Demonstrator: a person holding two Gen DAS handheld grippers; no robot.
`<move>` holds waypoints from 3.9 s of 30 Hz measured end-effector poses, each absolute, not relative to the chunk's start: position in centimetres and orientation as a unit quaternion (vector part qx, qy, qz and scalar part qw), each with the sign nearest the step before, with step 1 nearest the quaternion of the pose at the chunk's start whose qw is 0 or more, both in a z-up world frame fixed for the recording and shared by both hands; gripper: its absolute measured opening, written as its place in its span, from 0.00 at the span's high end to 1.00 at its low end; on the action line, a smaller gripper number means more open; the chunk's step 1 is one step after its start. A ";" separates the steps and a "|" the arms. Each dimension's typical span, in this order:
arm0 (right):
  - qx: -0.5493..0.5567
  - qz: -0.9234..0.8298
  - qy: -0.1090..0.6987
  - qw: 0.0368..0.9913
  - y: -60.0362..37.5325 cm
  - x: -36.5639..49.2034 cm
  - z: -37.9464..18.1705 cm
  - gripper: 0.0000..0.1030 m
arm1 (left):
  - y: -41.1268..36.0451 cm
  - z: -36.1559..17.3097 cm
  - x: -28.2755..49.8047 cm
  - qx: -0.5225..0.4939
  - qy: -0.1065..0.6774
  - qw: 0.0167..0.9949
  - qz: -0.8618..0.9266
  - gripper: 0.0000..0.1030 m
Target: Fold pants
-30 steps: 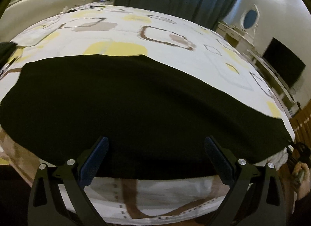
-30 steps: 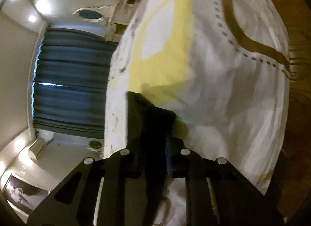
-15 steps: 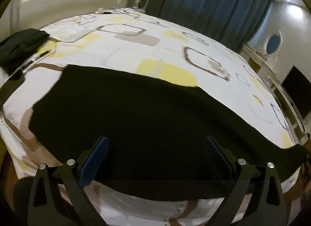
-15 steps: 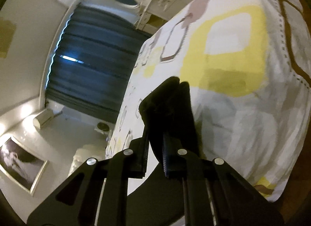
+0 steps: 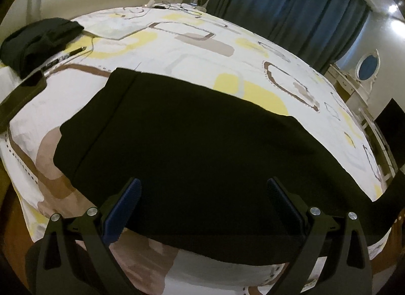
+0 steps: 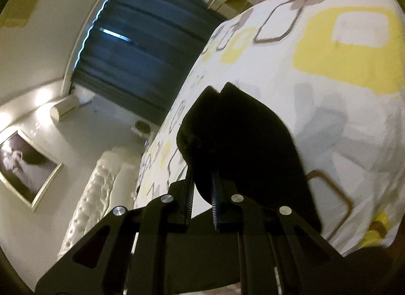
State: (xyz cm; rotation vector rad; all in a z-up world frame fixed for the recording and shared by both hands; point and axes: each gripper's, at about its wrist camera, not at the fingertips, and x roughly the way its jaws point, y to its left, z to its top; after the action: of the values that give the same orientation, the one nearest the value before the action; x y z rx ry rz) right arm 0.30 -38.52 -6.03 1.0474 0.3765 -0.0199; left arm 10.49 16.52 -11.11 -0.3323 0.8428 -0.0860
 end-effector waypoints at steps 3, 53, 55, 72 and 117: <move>0.486 0.010 0.197 0.851 -36.3 1.5 -5.9 0.88 | 16.8 -11.4 10.4 -0.160 0.407 0.898 -0.044 0.04; 0.339 0.163 0.405 0.834 -12.7 8.6 -10.6 0.88 | 17.8 -12.1 11.1 -0.145 0.417 0.893 -0.084 0.04; 0.327 0.162 0.408 0.837 -12.4 8.5 -10.6 0.88 | 17.8 -12.1 11.1 -0.145 0.418 0.893 -0.084 0.04; 0.219 0.154 0.439 0.858 -10.5 8.0 -11.3 0.88 | 17.7 -12.2 11.1 -0.138 0.421 0.892 -0.092 0.04; 0.118 0.170 0.451 0.868 -7.8 6.1 -10.7 0.74 | 17.9 -12.3 11.4 -0.110 0.434 0.887 -0.112 0.04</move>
State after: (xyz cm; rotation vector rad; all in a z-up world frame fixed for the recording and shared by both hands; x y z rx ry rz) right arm 6.10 -7.85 -10.69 0.2464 0.9440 0.3561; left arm 11.40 17.91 -12.27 -0.2288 0.9019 -0.2327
